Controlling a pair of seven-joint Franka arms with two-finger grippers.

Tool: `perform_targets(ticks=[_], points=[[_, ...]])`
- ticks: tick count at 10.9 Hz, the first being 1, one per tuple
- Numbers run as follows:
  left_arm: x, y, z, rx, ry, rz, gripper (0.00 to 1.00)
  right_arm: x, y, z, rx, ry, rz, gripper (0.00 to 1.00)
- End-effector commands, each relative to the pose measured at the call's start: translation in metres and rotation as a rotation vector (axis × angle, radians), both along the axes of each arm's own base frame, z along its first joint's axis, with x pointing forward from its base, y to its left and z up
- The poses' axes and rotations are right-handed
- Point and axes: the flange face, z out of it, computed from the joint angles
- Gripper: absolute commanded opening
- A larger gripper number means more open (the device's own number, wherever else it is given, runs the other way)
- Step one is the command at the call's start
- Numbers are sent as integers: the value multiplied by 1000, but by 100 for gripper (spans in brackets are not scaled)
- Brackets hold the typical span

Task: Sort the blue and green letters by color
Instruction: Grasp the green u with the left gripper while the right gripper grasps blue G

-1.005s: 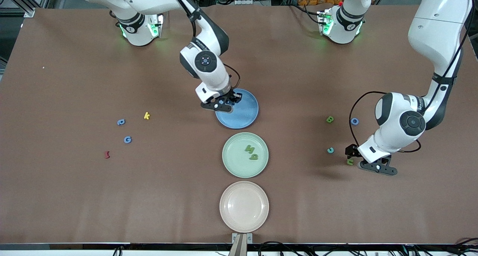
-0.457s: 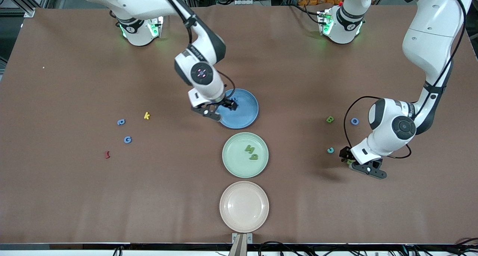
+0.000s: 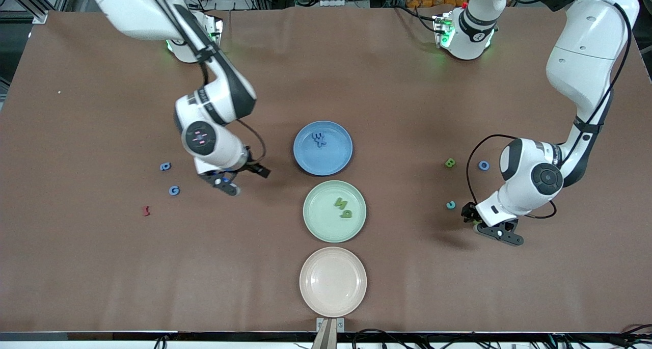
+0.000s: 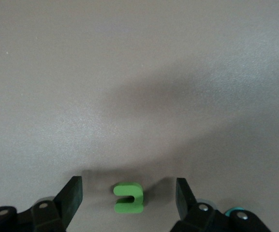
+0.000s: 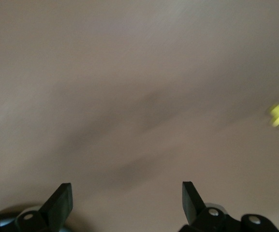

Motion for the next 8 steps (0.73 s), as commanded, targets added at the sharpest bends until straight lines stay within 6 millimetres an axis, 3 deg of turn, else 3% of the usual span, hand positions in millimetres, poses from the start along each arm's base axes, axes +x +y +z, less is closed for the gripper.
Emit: perform_targets(ticks=[1, 3, 5, 8], points=[[3, 9, -4, 8, -3, -7, 86, -1, -100, 18, -9, -14, 82, 100], [0, 9, -6, 7, 9, -4, 86, 7, -146, 15, -18, -19, 74, 100], [0, 10, -6, 7, 19, 2, 77, 17, -179, 9, -39, -47, 51, 100], [-3, 11, -5, 15, 61, 6, 71, 31, -229, -16, -29, -111, 45, 100]])
